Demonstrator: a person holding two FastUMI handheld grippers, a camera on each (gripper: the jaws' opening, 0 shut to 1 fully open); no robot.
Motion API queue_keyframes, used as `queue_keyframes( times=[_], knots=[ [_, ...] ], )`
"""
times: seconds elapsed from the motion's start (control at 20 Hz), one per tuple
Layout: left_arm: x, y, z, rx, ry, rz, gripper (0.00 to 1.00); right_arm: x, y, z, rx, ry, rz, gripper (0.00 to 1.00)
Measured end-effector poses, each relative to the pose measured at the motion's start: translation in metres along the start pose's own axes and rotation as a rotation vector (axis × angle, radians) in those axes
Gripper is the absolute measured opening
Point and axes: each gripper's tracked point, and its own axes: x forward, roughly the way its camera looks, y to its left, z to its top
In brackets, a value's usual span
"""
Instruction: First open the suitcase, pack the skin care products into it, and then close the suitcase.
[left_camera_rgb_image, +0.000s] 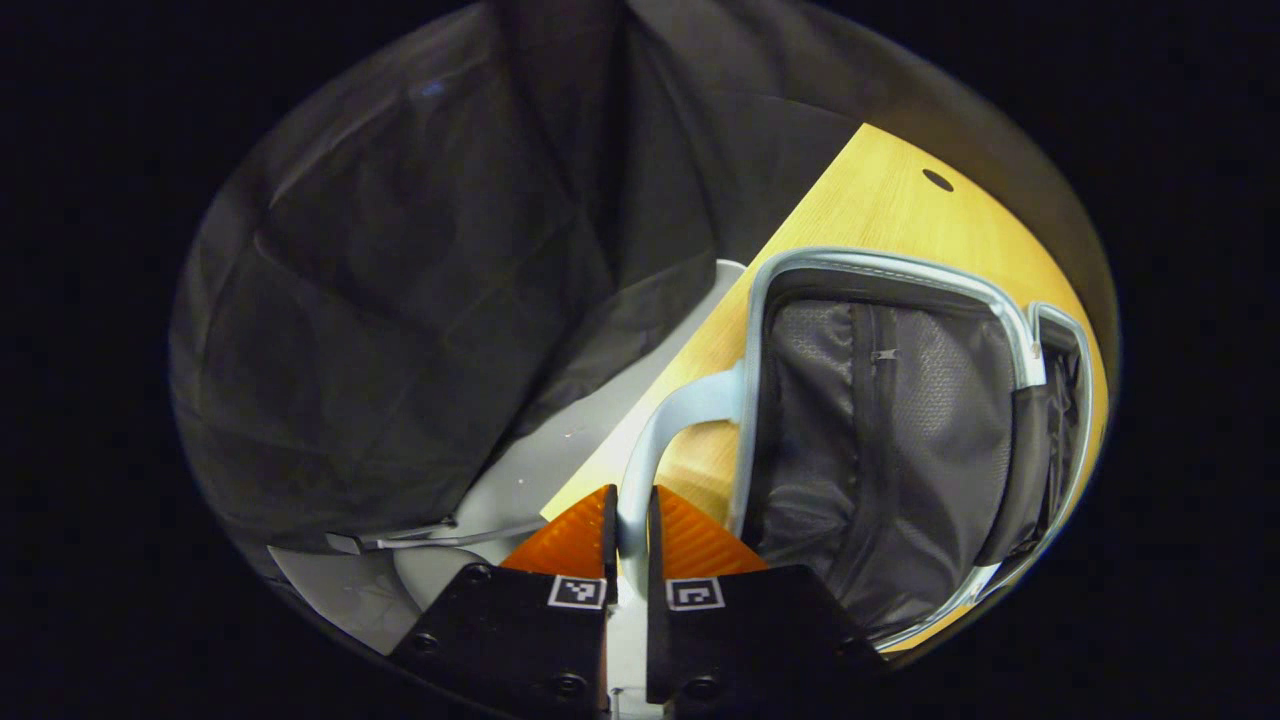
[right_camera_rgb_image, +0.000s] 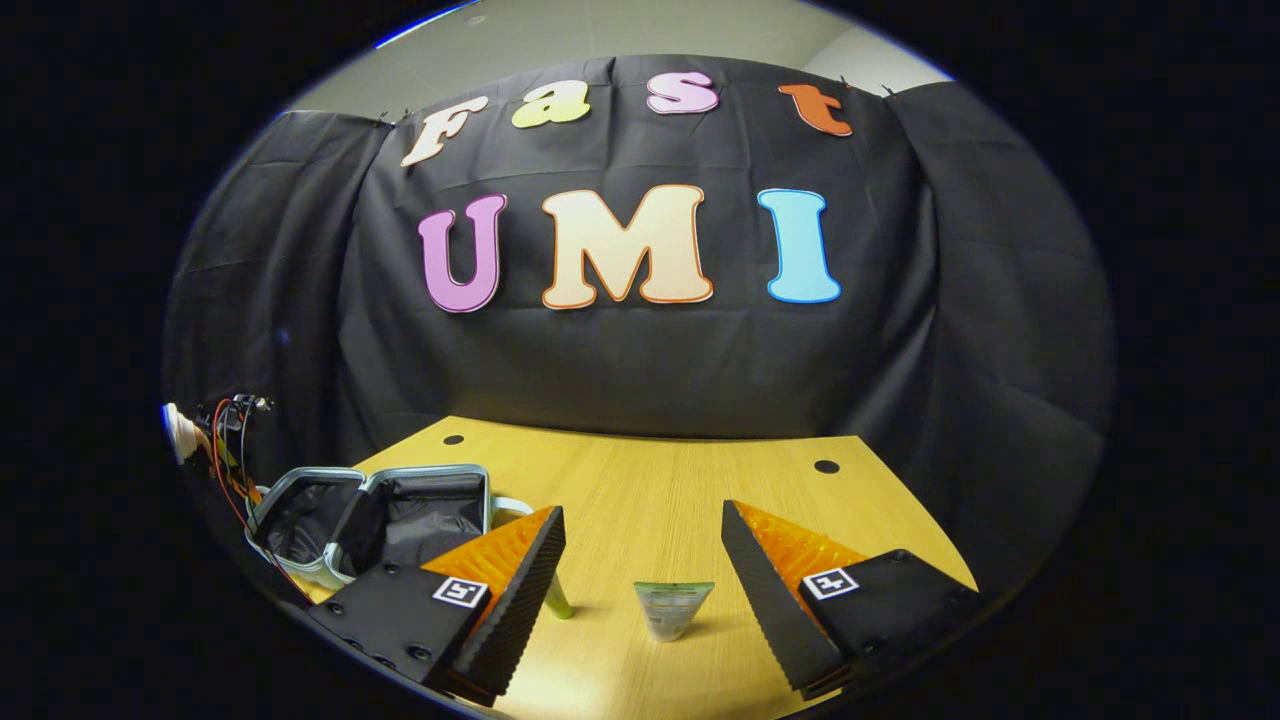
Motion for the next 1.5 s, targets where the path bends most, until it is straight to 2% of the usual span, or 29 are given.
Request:
queue_keyframes(
  times=[0.05, 0.1, 0.15, 0.3, 0.4, 0.55, 0.6, 0.65, 0.75, 0.8, 1.0, 1.05, 1.1, 1.2, 1.4, 1.5],
  knots=[
    [-0.001, -0.002, 0.0, 0.01, -0.01, 0.013, 0.11, -0.001, -0.002, 0.0, -0.002, -0.001, -0.009, 0.98],
    [-0.002, -0.003, 0.004, 0.033, -0.029, 0.031, 0.23, -0.001, -0.004, -0.002, 0.0, -0.002, -0.015, 0.98],
    [-0.005, -0.007, 0.008, 0.058, -0.053, 0.044, 0.27, 0.0, -0.005, -0.004, 0.004, 0.0, -0.022, 0.98],
    [-0.037, -0.007, 0.021, 0.169, -0.158, 0.114, 1.0, 0.004, -0.014, -0.014, 0.017, 0.028, -0.04, 0.98],
    [-0.069, -0.032, 0.021, 0.224, -0.218, 0.061, 0.97, 0.007, -0.02, -0.017, 0.032, 0.035, -0.045, 0.98],
    [-0.119, -0.095, 0.008, 0.307, -0.289, -0.055, 0.96, 0.013, -0.032, -0.027, 0.041, 0.057, -0.056, 0.98],
    [-0.138, -0.119, -0.001, 0.334, -0.304, -0.102, 0.96, 0.015, -0.036, -0.029, 0.045, 0.062, -0.06, 0.94],
    [-0.158, -0.145, -0.011, 0.368, -0.303, -0.158, 0.96, 0.016, -0.04, -0.029, 0.051, 0.063, -0.063, 0.98],
    [-0.192, -0.193, -0.034, 0.425, -0.308, -0.274, 0.96, 0.019, -0.047, -0.029, 0.068, 0.067, -0.061, 0.98],
    [-0.209, -0.22, -0.042, 0.449, -0.314, -0.326, 0.96, 0.021, -0.05, -0.031, 0.075, 0.073, -0.058, 0.94],
    [-0.266, -0.308, -0.09, 0.5, -0.324, -0.504, 0.96, 0.032, -0.055, -0.04, 0.114, 0.116, 0.004, 0.98],
    [-0.269, -0.324, -0.107, 0.512, -0.33, -0.532, 0.95, 0.034, -0.054, -0.041, 0.127, 0.128, 0.038, 0.94],
    [-0.275, -0.352, -0.117, 0.529, -0.335, -0.562, 0.94, 0.035, -0.052, -0.043, 0.141, 0.143, 0.075, 0.98],
    [-0.278, -0.394, -0.132, 0.541, -0.36, -0.61, 0.94, 0.036, -0.048, -0.046, 0.167, 0.166, 0.144, 0.98],
    [-0.279, -0.467, -0.155, 0.462, -0.425, -0.721, 0.95, 0.043, -0.049, -0.066, 0.173, 0.245, 0.234, 0.98],
    [-0.263, -0.489, -0.152, 0.408, -0.448, -0.711, 0.96, 0.044, -0.049, -0.072, 0.166, 0.264, 0.276, 0.98]
  ],
)
